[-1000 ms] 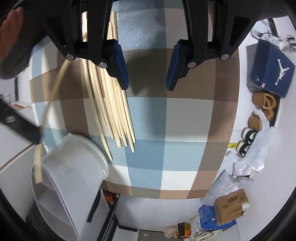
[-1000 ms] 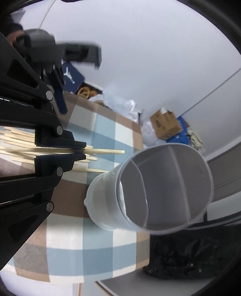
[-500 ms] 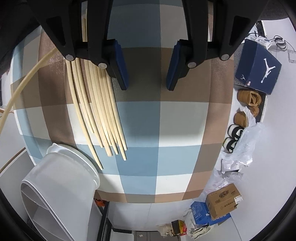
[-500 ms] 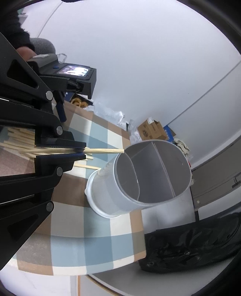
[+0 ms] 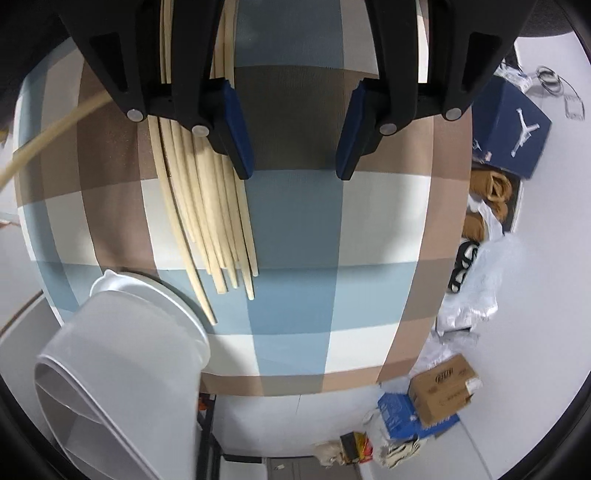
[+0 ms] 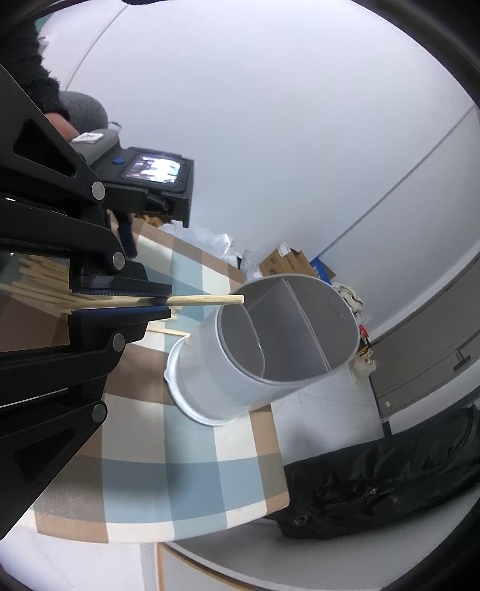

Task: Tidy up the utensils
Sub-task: 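Lift the chopstick with the right gripper while the left gripper hovers over the pile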

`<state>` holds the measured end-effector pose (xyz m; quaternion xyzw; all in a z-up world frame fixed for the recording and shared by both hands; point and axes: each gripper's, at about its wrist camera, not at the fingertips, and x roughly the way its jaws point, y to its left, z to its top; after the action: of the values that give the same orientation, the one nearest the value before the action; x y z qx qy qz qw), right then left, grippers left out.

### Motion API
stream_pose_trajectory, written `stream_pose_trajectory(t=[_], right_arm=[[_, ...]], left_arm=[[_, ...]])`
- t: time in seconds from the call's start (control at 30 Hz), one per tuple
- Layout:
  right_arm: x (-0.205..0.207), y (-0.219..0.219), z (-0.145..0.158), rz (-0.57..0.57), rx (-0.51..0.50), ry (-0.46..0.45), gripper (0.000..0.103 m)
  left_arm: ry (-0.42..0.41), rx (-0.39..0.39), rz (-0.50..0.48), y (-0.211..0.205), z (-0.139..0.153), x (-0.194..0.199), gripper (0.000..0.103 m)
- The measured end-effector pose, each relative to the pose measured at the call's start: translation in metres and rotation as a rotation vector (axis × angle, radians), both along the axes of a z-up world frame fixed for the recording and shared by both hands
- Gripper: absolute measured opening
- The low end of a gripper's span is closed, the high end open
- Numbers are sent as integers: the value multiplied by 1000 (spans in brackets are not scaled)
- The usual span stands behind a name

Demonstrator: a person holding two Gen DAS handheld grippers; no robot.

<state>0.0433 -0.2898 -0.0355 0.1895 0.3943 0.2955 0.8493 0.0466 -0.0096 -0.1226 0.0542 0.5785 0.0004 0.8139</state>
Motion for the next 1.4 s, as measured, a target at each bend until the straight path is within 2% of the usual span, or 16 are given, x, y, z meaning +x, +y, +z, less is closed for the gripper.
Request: stream_pose_trajectory(t=[0.03,0.13,0.43,0.57,0.73,0.87,1.03,1.17,1.4], right_arm=[[0,-3,0,-3,6,-1,4],[1,-8,1,-11,20,-10,4],[5,-13,2,-7,40,-9,4],[6,-13,-1,-4,45,-6,4],[6,-11,0,-3,43,-8,4],[6,-10,-1,-1,38,-7,4],[6,-9,0,0,37,-9,4],[6,-9,0,0,38,-9,4],[7,-9,-1,-1,41,-5,4]], left_arm=[[-2,-4,-3,0,0,-1,41],[24,-87,-2,4,0,-2,41],[17,-191,0,6,11,-5,41],[36,-189,-26,-7,5,-3,41],[23,-106,-34,-10,4,-4,43],[23,-91,-31,-5,3,-4,42],[27,-92,-9,4,2,-2,42],[26,-173,25,12,7,-1,42],[26,-160,45,13,5,-1,42]])
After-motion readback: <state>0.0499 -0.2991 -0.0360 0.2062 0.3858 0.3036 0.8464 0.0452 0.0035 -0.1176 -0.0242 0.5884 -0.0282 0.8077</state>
